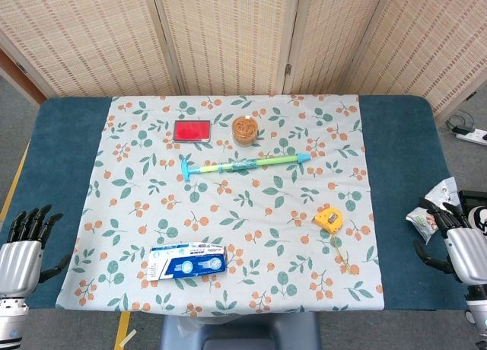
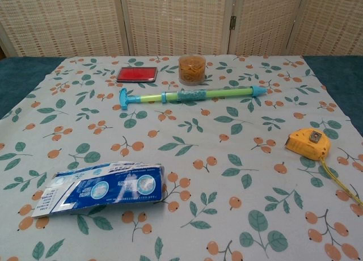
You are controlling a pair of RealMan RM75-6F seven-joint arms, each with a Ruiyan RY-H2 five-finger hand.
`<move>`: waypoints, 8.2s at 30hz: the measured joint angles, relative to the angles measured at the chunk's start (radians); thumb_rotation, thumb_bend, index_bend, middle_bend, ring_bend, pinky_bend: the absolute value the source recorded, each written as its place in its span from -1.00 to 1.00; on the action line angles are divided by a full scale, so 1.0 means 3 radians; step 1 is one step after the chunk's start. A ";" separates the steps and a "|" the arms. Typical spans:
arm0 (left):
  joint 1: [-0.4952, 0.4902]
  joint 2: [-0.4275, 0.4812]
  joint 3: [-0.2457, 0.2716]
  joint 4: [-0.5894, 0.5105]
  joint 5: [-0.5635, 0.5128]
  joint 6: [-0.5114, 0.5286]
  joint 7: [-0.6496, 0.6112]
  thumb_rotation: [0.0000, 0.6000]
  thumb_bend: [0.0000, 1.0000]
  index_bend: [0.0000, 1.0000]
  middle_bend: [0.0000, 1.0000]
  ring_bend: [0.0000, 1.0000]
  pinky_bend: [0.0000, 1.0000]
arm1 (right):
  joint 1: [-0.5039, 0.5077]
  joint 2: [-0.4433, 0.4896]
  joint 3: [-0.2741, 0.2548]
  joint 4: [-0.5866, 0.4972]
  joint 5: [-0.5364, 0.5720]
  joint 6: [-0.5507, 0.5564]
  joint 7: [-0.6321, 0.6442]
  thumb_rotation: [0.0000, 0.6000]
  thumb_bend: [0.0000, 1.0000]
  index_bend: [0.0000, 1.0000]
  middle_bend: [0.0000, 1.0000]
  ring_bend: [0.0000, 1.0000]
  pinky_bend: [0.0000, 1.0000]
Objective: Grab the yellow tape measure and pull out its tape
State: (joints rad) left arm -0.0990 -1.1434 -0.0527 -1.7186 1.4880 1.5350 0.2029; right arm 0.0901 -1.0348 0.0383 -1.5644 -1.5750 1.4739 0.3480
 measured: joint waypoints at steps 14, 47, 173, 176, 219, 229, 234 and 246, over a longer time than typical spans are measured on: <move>-0.0024 -0.0034 -0.0018 0.0041 0.0013 -0.0041 -0.0022 1.00 -0.42 -0.57 -0.78 -0.83 -1.00 | 0.0029 0.0002 -0.0011 -0.0081 0.0017 -0.0065 -0.0116 1.00 -0.14 -0.76 -0.55 -0.53 -0.80; 0.0000 0.0004 -0.0005 -0.0028 0.0004 -0.0065 0.0030 1.00 -0.42 -0.56 -0.78 -0.83 -1.00 | 0.1057 -0.1096 0.0308 0.0131 0.1239 -0.1677 -0.1523 1.00 -0.38 -1.00 -0.87 -0.79 -0.77; -0.2264 -0.1382 -0.0902 0.0316 -0.0942 -0.1483 0.0198 1.00 -0.32 -0.67 -0.76 -0.83 -1.00 | 0.2511 -0.2777 0.1150 0.1183 0.1175 -0.1960 0.0300 1.00 0.10 0.37 0.10 -0.03 -0.46; -0.2280 -0.1388 -0.0896 0.0326 -0.0963 -0.1481 0.0217 1.00 -0.32 -0.67 -0.76 -0.83 -1.00 | 0.2509 -0.2771 0.1145 0.1167 0.1178 -0.1955 0.0296 1.00 0.10 0.37 0.10 -0.03 -0.46; -0.2229 -0.1424 -0.0826 0.0506 -0.0956 -0.1308 -0.0111 1.00 0.86 -0.15 -0.62 -0.71 -1.00 | 0.2530 -0.2787 0.1131 0.1166 0.1334 -0.2014 0.0138 1.00 0.10 0.37 0.10 -0.03 -0.46; -0.2240 -0.1484 -0.0800 0.0573 -0.0926 -0.1324 -0.0156 1.00 1.00 0.03 -0.57 -0.70 -1.00 | 0.2543 -0.2784 0.1172 0.1163 0.1392 -0.2047 0.0138 1.00 0.10 0.37 0.10 -0.04 -0.46; -0.2252 -0.1547 -0.0813 0.0637 -0.0928 -0.1299 -0.0153 1.00 1.00 0.11 -0.47 -0.69 -1.00 | 0.2544 -0.2773 0.1195 0.1161 0.1411 -0.2053 0.0148 1.00 0.10 0.37 0.10 -0.03 -0.46; -0.2252 -0.1649 -0.0900 0.0748 -0.0949 -0.1177 -0.0159 1.00 1.00 0.23 -0.40 -0.66 -0.96 | 0.2550 -0.2745 0.1211 0.1171 0.1435 -0.2089 0.0168 1.00 0.10 0.37 0.10 -0.04 -0.46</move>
State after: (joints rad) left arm -0.7748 -1.6380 -0.3226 -1.4943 1.2033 1.1820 0.1553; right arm 0.8552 -1.8583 0.4015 -1.2131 -1.1446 0.8474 0.3983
